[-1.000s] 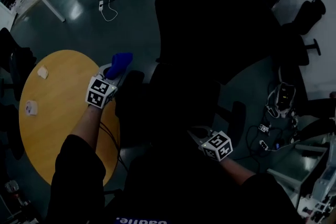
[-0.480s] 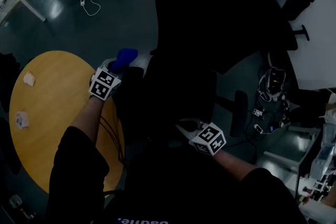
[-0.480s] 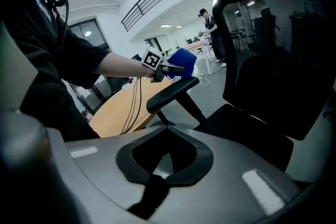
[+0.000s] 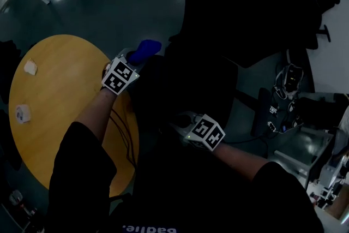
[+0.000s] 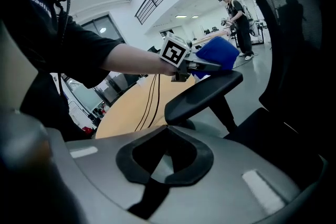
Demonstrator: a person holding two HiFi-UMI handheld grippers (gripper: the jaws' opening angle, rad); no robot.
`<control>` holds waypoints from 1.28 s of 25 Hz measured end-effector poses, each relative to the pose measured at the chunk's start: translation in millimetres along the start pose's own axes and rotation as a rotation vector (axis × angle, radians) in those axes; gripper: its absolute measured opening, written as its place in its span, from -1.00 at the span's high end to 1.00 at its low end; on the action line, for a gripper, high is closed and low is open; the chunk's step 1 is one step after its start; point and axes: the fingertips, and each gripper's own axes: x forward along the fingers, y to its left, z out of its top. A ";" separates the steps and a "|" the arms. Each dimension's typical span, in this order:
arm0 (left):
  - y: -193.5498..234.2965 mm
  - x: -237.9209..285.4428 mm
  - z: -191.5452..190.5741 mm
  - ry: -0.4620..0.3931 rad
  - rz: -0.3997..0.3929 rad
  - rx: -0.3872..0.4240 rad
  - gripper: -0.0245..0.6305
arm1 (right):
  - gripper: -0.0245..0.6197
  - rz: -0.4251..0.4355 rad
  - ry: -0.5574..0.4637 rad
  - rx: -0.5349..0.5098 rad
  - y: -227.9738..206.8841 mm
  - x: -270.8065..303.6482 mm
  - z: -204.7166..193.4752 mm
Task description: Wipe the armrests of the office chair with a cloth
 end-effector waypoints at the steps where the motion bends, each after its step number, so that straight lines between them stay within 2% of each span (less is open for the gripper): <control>1: -0.9 -0.6 -0.7 -0.005 -0.004 0.006 0.59 | 0.91 0.010 0.007 0.005 0.8 6.5 1.1; 11: -9.3 -2.5 -3.1 -0.031 -0.016 -0.001 0.59 | 0.91 0.081 0.092 0.030 7.9 56.9 -1.9; 17: -9.3 -2.7 0.3 -0.043 0.000 -0.007 0.60 | 0.91 0.085 0.136 0.029 8.2 70.9 -7.7; 25: -11.0 -5.6 0.2 -0.039 0.021 -0.006 0.59 | 0.91 0.095 0.144 0.027 5.6 74.4 -7.0; 32: -22.9 -13.9 -4.0 -0.040 0.023 -0.035 0.59 | 0.91 0.082 0.152 0.074 -3.6 74.7 -10.5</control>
